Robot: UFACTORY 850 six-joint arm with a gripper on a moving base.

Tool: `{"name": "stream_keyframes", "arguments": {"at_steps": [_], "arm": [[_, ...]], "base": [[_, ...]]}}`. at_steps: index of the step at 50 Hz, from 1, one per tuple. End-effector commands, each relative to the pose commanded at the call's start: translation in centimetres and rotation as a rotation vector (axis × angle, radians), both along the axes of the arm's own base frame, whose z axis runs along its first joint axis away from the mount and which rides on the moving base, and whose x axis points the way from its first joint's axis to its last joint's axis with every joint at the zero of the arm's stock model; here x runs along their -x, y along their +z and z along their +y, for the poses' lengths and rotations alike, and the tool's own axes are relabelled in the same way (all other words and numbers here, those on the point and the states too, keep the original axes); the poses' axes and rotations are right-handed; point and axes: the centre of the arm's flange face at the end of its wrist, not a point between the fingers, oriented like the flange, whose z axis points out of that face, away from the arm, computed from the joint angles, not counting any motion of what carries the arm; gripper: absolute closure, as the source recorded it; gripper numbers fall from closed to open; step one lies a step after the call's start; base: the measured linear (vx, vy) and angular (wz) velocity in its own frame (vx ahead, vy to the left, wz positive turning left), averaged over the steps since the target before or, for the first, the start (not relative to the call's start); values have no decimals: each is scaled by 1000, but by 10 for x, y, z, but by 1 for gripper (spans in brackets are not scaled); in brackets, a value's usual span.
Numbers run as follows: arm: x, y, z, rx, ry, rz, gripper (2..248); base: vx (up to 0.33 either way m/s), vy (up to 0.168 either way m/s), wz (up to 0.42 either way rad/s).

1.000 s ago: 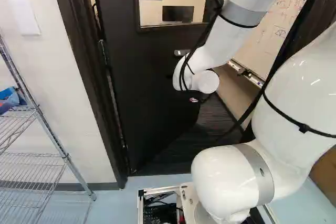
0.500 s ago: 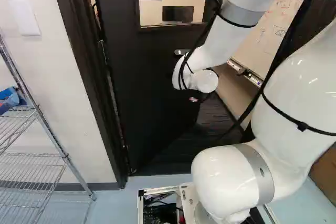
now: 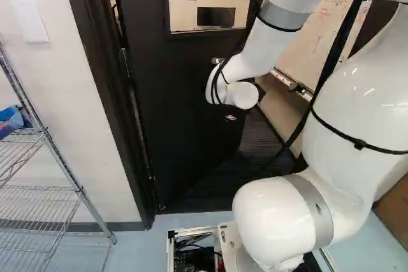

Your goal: Open the door and move inside

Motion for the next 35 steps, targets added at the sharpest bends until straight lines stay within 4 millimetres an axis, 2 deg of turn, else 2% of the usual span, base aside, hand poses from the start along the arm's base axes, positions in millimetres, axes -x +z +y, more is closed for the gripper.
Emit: {"name": "stream_keyframes", "arguments": {"at_steps": [35], "arm": [[-28,-1,12,-71,-95,2,3]], "base": [[0,0,0]]}}
